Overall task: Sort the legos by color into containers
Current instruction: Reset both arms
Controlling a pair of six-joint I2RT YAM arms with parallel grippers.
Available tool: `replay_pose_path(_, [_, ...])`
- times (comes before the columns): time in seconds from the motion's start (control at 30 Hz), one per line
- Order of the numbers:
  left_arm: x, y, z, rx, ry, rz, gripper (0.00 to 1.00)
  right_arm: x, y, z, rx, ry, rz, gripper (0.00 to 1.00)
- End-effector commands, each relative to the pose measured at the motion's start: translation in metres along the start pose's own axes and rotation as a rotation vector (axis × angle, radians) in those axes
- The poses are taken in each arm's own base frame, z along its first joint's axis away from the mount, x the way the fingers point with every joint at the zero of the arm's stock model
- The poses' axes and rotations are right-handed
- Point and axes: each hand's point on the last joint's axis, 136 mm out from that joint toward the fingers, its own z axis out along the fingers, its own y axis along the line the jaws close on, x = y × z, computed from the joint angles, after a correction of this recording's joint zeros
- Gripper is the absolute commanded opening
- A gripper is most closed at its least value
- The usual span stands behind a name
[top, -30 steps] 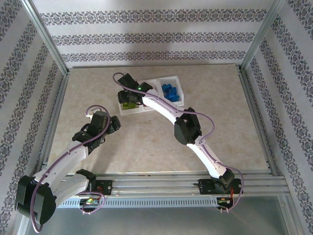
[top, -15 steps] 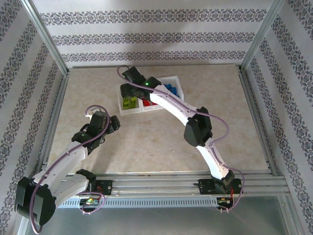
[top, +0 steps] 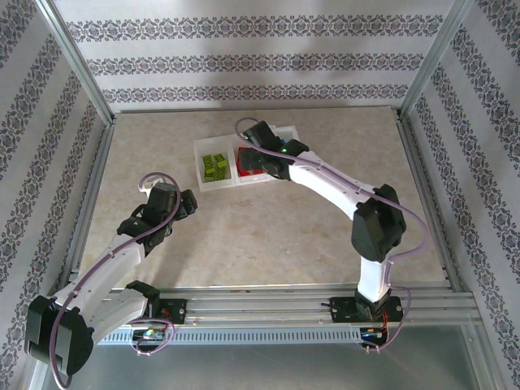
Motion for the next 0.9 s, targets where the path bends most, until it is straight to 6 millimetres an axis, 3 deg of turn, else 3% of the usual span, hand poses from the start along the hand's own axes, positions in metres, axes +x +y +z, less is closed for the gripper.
replay_pose_path(0.0, [-0.014, 0.004, -0.007, -0.024, -0.029, 0.013, 1.00, -0.006, -0.042, -0.020, 0.083, -0.072, 0.073, 0.98])
replay_pose_path(0.3, [-0.023, 0.007, -0.009, -0.044, -0.055, 0.026, 1.00, 0.032, -0.148, -0.054, 0.251, -0.087, 0.196, 0.98])
replay_pose_path(0.53, [-0.045, 0.015, -0.016, -0.091, -0.126, 0.077, 1.00, 0.064, -0.219, -0.086, 0.357, -0.130, 0.300, 0.98])
replay_pose_path(0.87, [-0.077, 0.036, -0.021, -0.146, -0.253, 0.080, 1.00, 0.085, -0.287, -0.119, 0.491, -0.215, 0.365, 0.98])
